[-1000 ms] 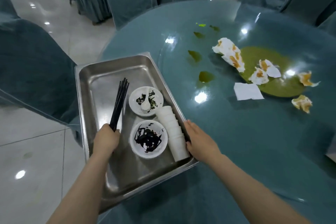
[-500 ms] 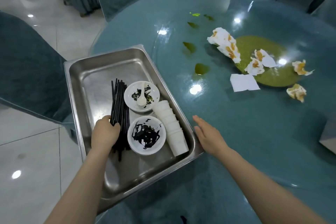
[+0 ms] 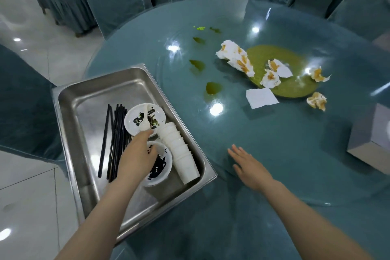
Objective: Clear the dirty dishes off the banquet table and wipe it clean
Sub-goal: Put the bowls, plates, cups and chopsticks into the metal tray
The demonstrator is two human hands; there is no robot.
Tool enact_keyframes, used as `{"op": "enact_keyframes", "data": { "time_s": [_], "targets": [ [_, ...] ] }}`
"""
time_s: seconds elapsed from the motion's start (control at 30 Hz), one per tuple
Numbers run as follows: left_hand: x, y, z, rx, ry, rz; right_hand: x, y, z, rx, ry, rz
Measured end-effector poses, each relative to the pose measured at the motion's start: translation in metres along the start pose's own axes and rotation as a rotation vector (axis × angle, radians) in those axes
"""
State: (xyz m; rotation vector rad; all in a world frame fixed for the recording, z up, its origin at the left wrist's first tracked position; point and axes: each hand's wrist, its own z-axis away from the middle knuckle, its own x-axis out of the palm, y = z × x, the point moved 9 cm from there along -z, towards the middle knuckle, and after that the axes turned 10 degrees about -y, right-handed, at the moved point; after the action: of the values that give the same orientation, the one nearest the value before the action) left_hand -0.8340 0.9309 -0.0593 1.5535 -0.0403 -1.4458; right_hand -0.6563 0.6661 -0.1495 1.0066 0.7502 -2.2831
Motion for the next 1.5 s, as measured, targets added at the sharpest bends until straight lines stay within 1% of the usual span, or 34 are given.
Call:
{"op": "enact_keyframes", "data": {
  "time_s": [0.17, 0.27, 0.4, 0.47, 0.53, 0.7, 0.8, 0.87, 0.93, 1.07, 1.13, 1.17, 1.23, 1.3, 1.37, 1.4, 1.43, 1.47, 1.5],
  "targets": [
    [0.030, 0.055, -0.005, 0.084, -0.059, -0.032, -0.002, 0.021, 0.023, -0.054, -0.037, -0.078],
    [0.056, 0.095, -0.012, 0.138, -0.083, -0.091, -0.005, 0.037, 0.034, -0.094, -0.038, -0.094],
    [0.097, 0.143, -0.021, 0.152, -0.138, -0.135, -0.013, 0.065, 0.049, -0.114, -0.053, -0.192],
    [0.116, 0.165, -0.023, 0.158, -0.157, -0.155, -0.027, 0.089, 0.055, -0.085, 0.007, -0.308],
    [0.133, 0.188, -0.027, 0.169, -0.157, -0.189, -0.046, 0.118, 0.059, -0.057, 0.099, -0.384],
    [0.171, 0.235, -0.044, 0.172, -0.173, -0.265, -0.101, 0.191, 0.049, -0.011, 0.256, -0.421],
    [0.189, 0.255, -0.059, 0.173, -0.187, -0.320, -0.131, 0.222, 0.030, 0.019, 0.327, -0.438],
    [0.199, 0.267, -0.074, 0.180, -0.187, -0.350, -0.150, 0.237, 0.010, 0.007, 0.356, -0.427],
    [0.205, 0.278, -0.092, 0.195, -0.178, -0.370, -0.165, 0.242, -0.015, -0.021, 0.346, -0.388],
    [0.208, 0.297, -0.128, 0.198, -0.128, -0.375, -0.177, 0.241, -0.062, -0.070, 0.248, -0.221],
    [0.213, 0.298, -0.143, 0.181, -0.115, -0.382, -0.170, 0.242, -0.083, -0.096, 0.191, -0.101],
    [0.215, 0.296, -0.148, 0.173, -0.112, -0.390, -0.167, 0.244, -0.089, -0.110, 0.191, -0.059],
    [0.221, 0.293, -0.160, 0.165, -0.103, -0.409, -0.169, 0.249, -0.091, -0.146, 0.288, 0.003],
    [0.228, 0.292, -0.171, 0.165, -0.100, -0.423, -0.171, 0.260, -0.089, -0.150, 0.376, -0.054],
    [0.232, 0.290, -0.182, 0.161, -0.099, -0.430, -0.179, 0.281, -0.083, -0.102, 0.419, -0.226],
    [0.235, 0.290, -0.188, 0.160, -0.095, -0.430, -0.183, 0.296, -0.079, -0.074, 0.457, -0.360],
    [0.235, 0.290, -0.193, 0.162, -0.088, -0.431, -0.196, 0.306, -0.071, -0.075, 0.533, -0.395],
    [0.235, 0.292, -0.198, 0.166, -0.075, -0.430, -0.216, 0.312, -0.059, -0.097, 0.664, -0.345],
    [0.234, 0.294, -0.204, 0.171, -0.058, -0.426, -0.237, 0.322, -0.044, -0.125, 0.835, -0.309]
  ]
}}
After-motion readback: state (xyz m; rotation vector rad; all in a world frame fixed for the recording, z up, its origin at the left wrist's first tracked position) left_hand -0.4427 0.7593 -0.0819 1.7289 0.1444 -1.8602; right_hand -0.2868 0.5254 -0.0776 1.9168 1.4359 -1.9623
